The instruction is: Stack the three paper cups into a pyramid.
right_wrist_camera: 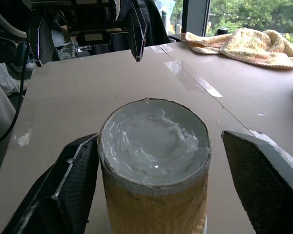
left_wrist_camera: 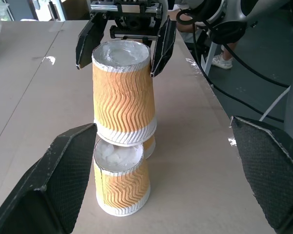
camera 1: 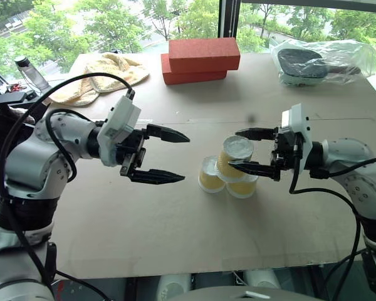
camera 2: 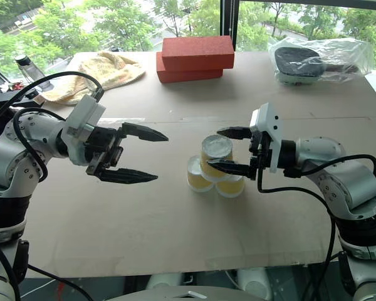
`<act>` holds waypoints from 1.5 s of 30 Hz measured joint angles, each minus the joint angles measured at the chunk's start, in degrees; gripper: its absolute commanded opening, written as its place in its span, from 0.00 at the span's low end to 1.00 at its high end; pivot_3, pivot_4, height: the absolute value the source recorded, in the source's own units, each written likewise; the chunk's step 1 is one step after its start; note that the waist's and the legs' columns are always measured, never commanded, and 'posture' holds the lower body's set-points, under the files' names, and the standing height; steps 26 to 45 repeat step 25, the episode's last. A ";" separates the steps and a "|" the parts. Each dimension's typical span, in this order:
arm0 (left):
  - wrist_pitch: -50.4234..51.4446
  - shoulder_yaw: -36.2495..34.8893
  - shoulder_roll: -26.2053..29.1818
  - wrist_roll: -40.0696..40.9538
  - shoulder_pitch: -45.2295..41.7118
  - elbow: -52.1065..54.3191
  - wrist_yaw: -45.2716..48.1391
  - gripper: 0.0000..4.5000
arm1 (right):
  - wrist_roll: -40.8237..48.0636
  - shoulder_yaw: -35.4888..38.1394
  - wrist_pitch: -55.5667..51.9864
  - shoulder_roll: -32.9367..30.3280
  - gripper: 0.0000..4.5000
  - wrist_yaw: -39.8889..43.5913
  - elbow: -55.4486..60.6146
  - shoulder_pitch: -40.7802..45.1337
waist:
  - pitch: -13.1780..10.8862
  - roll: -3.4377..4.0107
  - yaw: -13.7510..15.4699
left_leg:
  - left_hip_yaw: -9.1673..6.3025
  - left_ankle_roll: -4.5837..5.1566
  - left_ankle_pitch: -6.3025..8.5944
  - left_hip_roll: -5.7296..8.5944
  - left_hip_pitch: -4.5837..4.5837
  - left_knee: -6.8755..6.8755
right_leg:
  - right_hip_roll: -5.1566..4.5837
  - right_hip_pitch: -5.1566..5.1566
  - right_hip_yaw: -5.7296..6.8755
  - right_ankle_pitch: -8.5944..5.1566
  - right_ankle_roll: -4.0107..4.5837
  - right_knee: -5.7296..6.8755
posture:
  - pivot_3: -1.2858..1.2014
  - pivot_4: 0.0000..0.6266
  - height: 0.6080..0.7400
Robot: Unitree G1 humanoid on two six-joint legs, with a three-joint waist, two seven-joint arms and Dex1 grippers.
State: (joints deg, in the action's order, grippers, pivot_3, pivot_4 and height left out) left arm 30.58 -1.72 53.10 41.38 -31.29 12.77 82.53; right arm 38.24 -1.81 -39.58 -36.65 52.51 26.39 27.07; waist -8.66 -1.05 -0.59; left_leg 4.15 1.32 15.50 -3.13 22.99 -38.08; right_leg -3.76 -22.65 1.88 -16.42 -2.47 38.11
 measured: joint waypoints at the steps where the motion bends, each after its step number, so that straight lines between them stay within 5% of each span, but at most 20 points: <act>1: -0.06 0.01 -0.12 -0.19 -0.09 -0.04 0.02 1.00 | -0.13 0.00 0.32 -0.07 0.99 0.14 -0.09 -0.19 | 0.00 0.00 0.01 | 0.00 0.00 0.00 0.00 0.00 0.00 | 0.00 0.00 0.00 0.00 0.00 0.00 | 0.52 0.24 0.93; 10: -0.20 -0.75 -0.52 -0.97 2.70 -0.51 -0.82 1.00 | 3.71 4.39 -0.45 -5.09 0.99 1.74 2.05 -5.12 | 0.00 0.00 0.18 | -0.02 0.04 0.02 -0.03 0.02 -0.01 | 0.00 0.01 0.01 0.00 0.00 -0.02 | 0.52 0.24 0.93; 13: -3.46 -6.04 -0.56 -4.59 13.69 -0.18 -6.09 1.00 | 5.47 11.87 -0.34 -10.64 0.99 5.06 2.91 -17.79 | 0.01 -0.01 0.43 | -0.02 0.13 0.08 -0.07 0.03 0.03 | -0.03 0.05 0.00 0.00 0.00 -0.12 | 0.52 0.24 0.93; 18: -3.97 -11.04 -2.62 -9.11 27.86 0.04 -14.95 1.00 | 2.18 18.72 7.16 -10.82 0.99 9.55 -4.46 -30.10 | 0.01 -0.02 0.25 | 0.01 0.39 0.23 -0.13 -0.27 -0.08 | -0.04 0.29 -0.08 0.00 0.01 -0.02 | 0.52 0.24 0.93; 25: -10.32 -7.24 -13.47 -17.01 33.27 -2.64 -26.11 1.00 | -6.35 18.43 28.18 -2.34 0.99 13.81 -24.40 -30.13 | 0.08 -0.09 0.40 | -0.02 0.41 0.24 -0.07 -0.70 -0.26 | -0.13 0.89 -0.07 0.02 0.00 -0.12 | 0.52 0.24 0.93; 45: -10.32 -7.24 -13.47 -17.01 33.27 -2.64 -26.11 1.00 | -6.35 18.43 28.18 -2.34 0.99 13.81 -24.40 -30.13 | 0.08 -0.09 0.40 | -0.02 0.41 0.24 -0.07 -0.70 -0.26 | -0.13 0.89 -0.07 0.02 0.00 -0.12 | 0.52 0.24 0.93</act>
